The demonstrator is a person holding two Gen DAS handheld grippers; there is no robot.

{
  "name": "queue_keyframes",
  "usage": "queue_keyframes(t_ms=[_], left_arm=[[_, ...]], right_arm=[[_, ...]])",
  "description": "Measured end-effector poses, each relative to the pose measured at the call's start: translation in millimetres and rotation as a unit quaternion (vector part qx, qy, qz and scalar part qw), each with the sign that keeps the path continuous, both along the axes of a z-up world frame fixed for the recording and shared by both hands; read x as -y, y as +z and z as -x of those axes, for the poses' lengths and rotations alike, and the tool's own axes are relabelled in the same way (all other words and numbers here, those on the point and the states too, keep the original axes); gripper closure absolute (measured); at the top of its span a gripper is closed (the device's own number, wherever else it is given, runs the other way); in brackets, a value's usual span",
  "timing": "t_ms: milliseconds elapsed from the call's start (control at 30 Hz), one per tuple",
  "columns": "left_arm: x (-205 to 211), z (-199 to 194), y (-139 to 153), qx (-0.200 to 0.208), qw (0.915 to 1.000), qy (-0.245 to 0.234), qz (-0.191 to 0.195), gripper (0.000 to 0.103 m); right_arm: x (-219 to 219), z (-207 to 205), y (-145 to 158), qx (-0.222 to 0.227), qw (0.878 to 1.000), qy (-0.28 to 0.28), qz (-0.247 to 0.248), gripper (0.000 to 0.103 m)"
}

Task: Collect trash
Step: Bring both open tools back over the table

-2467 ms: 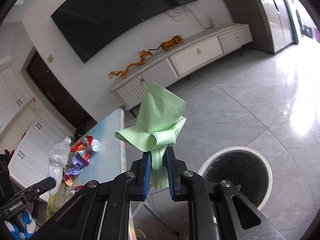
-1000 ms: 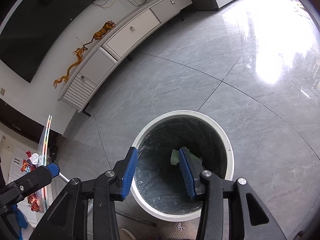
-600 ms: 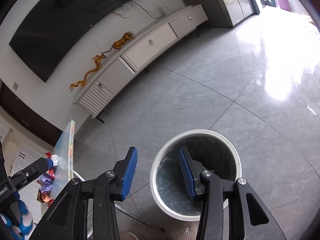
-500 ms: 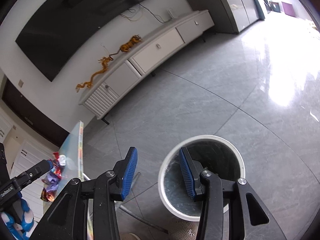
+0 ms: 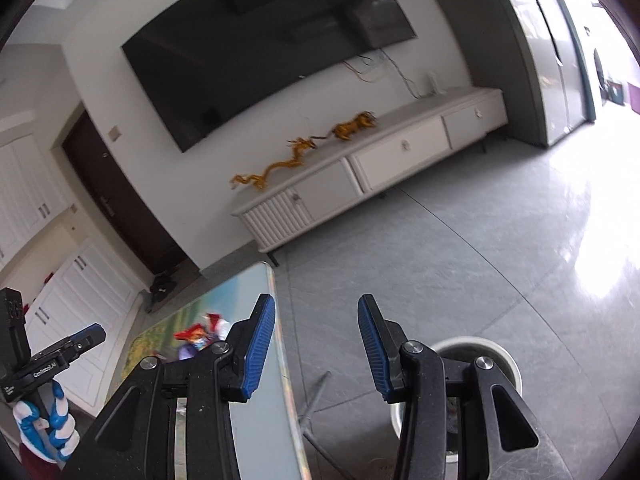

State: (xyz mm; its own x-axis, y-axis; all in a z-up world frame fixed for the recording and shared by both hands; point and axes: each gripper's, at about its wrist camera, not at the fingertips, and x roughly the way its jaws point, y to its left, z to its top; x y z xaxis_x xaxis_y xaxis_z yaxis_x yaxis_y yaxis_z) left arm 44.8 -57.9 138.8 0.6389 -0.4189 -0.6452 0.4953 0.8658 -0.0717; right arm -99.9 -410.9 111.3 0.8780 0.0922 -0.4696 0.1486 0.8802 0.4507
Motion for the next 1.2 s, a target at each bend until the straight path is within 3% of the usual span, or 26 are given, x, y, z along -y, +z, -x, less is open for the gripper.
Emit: queue_keyframes(t_ms=[367,567,733,900,1067,1200], left_arm=[[-68.6,8.1,73.7,0.045,0.9971,0.056,-0.023,0.059],[-80.2,4.9,79.4,0.047,0.9961,0.071,-0.023,0.059],[-89.7,-12.0,39.3,0.012,0.9955,0.093,-0.015,0.059],[-98.0,-36.8,-30.5,-0.053,0.9918,0.116,0.003,0.058],[-105.3,-62.6,-105.6,-0.121,0.9808,0.152,0.010,0.059],[-114.7,-81.1,-143.8,-0.157,0.9708,0.179,0.029,0.059]], right_arm=[[-54.8,-21.5,97.1,0.064,0.994,0.067,0.060,0.062],[-76.7,-37.7,108.0,0.070,0.990,0.097,0.069,0.062],[-92.8,-69.1,83.4,0.051,0.989,0.125,0.063,0.062],[-103.4,-106.1,36.4,0.009,0.987,0.149,0.052,0.062],[-113.7,-143.7,-17.7,-0.045,0.984,0.165,0.040,0.062],[-126.1,-177.0,-65.4,-0.094,0.979,0.180,0.031,0.062]])
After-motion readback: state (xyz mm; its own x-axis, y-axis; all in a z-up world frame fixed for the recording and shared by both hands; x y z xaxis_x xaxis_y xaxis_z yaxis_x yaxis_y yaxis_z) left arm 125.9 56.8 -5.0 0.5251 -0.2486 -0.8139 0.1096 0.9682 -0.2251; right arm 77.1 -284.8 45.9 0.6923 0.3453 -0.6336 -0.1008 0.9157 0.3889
